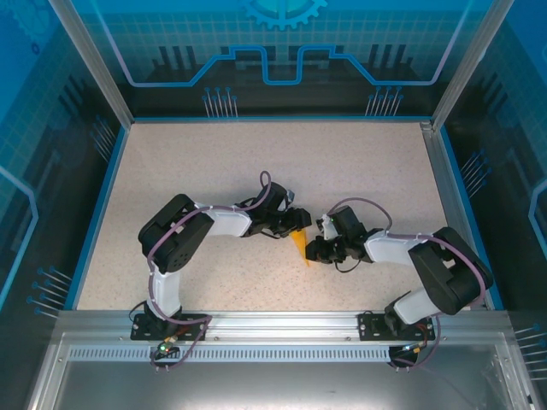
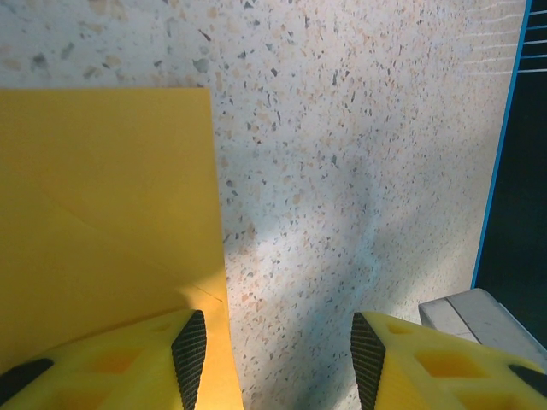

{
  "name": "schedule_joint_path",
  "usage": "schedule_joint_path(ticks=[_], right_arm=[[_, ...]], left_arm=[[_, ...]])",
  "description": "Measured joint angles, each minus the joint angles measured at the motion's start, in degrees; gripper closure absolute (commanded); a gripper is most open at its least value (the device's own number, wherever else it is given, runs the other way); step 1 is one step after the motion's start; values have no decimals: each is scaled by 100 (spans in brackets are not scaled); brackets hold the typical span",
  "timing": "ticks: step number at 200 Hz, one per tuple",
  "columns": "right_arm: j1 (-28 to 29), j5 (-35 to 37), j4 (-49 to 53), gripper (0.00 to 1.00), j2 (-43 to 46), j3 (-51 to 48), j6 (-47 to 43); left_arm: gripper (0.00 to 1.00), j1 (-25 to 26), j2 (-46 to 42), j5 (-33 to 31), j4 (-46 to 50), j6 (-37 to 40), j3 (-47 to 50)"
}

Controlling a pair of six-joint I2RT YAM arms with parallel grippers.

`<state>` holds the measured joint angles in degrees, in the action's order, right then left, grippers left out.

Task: Fold a paper plane with a square sheet of paper (pick it up from the middle)
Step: Fold the wing for the fifth time at the center of the table.

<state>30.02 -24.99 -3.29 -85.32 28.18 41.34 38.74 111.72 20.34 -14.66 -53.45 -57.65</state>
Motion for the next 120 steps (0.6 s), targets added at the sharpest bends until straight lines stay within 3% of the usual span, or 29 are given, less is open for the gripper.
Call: schedule_joint_path(ticks=[47, 68, 120], right_arm=[[0, -59, -31, 93, 0, -24, 24], [0, -61, -13, 99, -2, -24, 15], [-2, -57, 94, 97, -131, 20, 24]], left_arm=[[48, 0, 0, 33, -4, 0, 4], [48, 0, 0, 37, -2, 0, 4], [48, 2, 4, 57, 4, -15, 7]])
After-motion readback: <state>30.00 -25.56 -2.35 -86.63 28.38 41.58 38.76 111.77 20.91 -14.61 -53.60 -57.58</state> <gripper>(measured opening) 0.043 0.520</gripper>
